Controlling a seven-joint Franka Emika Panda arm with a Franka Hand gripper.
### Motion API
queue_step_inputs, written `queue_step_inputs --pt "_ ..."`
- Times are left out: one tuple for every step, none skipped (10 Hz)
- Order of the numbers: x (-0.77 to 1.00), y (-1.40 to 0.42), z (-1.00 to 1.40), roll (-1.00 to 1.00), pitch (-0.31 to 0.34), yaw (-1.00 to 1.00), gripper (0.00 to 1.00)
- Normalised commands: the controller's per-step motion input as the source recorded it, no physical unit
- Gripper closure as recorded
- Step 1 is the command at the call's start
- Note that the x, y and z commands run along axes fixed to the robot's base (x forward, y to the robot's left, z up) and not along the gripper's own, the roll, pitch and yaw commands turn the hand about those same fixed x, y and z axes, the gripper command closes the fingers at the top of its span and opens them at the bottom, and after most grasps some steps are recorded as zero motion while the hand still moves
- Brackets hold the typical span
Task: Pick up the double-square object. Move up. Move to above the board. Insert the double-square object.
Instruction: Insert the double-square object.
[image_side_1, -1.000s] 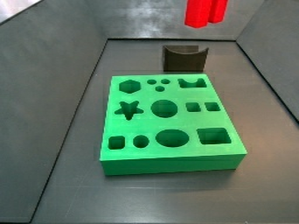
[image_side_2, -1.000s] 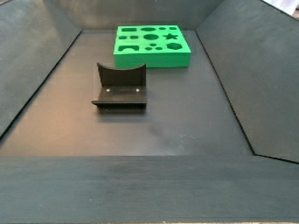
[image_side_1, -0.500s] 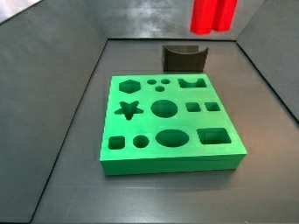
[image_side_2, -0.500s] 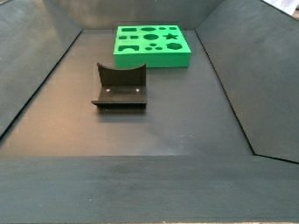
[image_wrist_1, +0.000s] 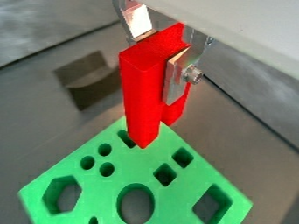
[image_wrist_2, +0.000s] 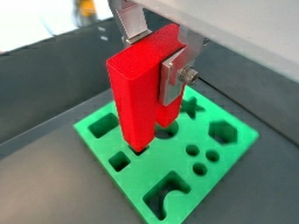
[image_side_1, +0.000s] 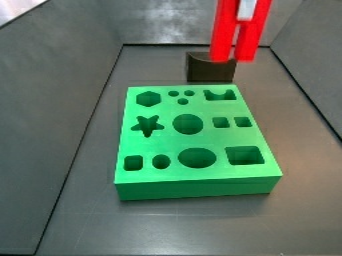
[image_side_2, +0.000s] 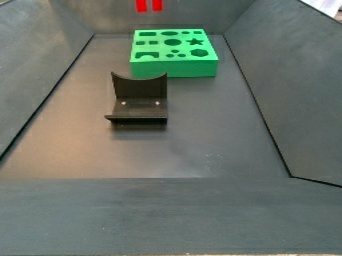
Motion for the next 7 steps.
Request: queue_step_inputs --pt "0.61 -0.37 -0.44 0.11 0.000 -0.36 1.00" --pt "0.62 -0.38 -0.44 0.15 0.000 -0.29 1.00" --pt "0.60 -0.38 -0.49 0.18 0.021 -0.25 1.00" --pt "0.02 0.00 0.00 0.00 0.000 0.01 1.00" --pt "-0.12 -0.32 -0.29 0.09 -0.107 0.07 1.00" --pt "0.05 -0.18 -0.48 0.22 0.000 0.05 1.00" --pt "0.03 -0.29 -0.68 0.30 0.000 0.03 1.00"
